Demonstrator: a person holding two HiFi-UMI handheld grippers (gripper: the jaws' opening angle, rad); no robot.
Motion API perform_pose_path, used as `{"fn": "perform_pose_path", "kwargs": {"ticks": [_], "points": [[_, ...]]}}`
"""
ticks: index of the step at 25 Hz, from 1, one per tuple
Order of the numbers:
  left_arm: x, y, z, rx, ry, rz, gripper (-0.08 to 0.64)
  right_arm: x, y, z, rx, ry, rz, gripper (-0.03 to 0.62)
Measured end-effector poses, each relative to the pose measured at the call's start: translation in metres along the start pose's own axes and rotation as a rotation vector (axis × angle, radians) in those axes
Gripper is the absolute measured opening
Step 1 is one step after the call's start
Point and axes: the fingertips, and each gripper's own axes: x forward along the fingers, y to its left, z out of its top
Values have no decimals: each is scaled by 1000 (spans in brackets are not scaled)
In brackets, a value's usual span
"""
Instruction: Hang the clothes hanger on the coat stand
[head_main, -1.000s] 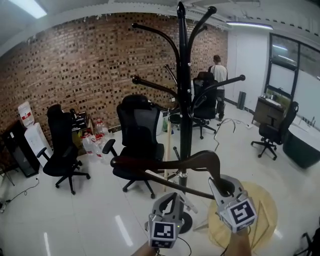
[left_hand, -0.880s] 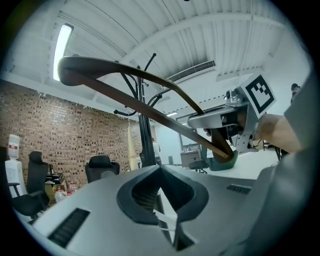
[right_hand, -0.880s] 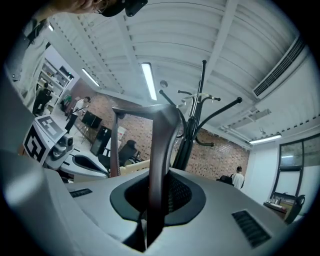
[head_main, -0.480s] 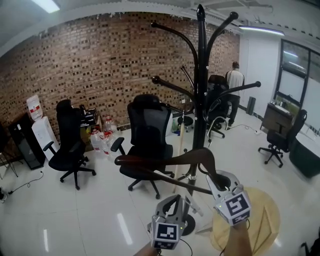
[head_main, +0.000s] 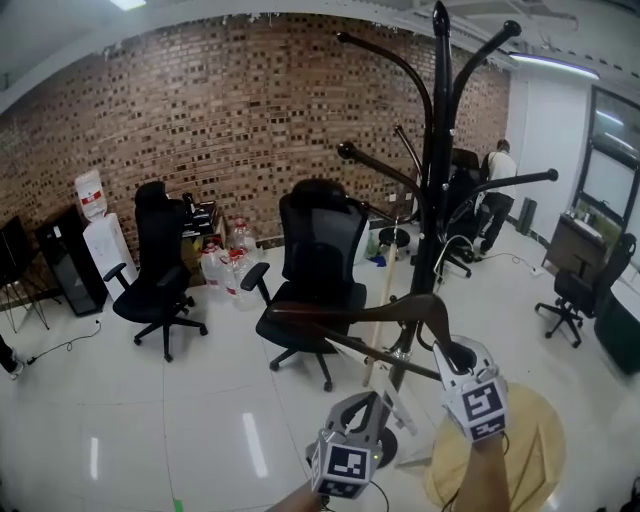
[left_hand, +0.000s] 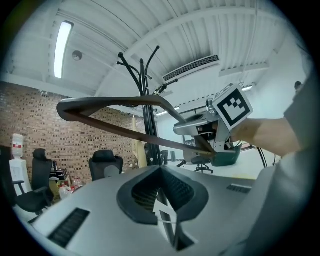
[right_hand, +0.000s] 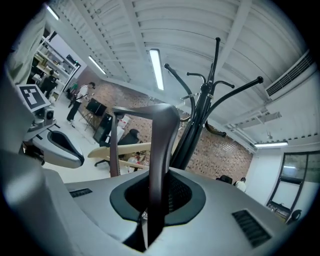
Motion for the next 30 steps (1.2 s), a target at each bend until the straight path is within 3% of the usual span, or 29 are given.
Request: {"fn": "perform_pose_path", "kwargs": {"ticks": [15, 22, 30], "points": [[11, -6, -12, 1, 68, -4, 8, 28, -9, -37, -43, 67, -11, 23], [17, -9, -17, 1, 46, -21, 8, 34, -16, -48, -82, 78, -66, 38], [12, -7, -21, -8, 56, -22, 8, 37, -26, -51, -43, 60, -137, 92]]}}
